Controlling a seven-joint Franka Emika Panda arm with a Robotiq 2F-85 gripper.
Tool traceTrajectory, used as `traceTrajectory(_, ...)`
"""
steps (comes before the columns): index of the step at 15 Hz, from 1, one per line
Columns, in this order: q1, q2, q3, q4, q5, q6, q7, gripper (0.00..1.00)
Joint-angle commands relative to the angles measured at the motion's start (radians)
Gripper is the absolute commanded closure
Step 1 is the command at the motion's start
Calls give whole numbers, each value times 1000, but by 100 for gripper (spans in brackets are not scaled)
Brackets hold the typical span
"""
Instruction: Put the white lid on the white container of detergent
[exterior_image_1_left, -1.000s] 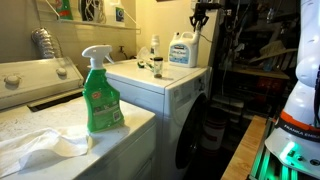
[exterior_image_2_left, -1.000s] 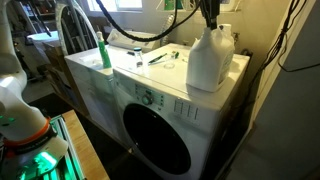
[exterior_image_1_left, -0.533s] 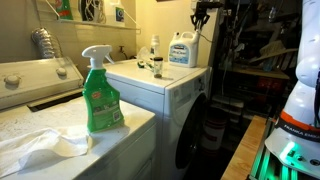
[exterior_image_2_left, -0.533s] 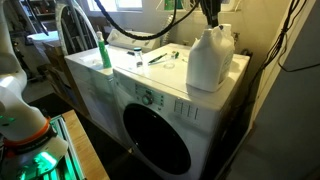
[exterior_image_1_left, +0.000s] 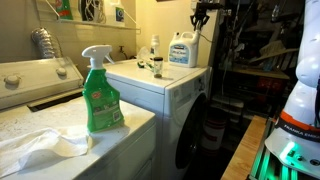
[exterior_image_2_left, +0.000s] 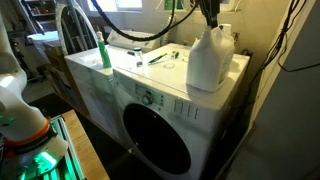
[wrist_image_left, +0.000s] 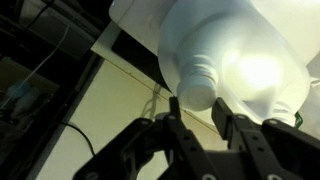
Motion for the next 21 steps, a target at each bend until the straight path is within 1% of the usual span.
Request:
traceTrajectory(1, 6, -49, 5, -84, 4, 37, -6, 88)
traceTrajectory(10, 12, -51, 0, -125, -23, 101, 28, 88)
traceTrajectory(15, 14, -56, 1, -133, -27, 98, 28, 88)
traceTrajectory(17, 13, -61, 3, -133, -19, 92, 16, 37)
traceTrajectory(18, 14, -65, 2, -136, -24, 94, 20, 37)
traceTrajectory(19, 13, -69, 2, -139, -19, 92, 16, 32)
traceTrajectory(21, 12, -79, 2, -147, -13, 91, 11, 17)
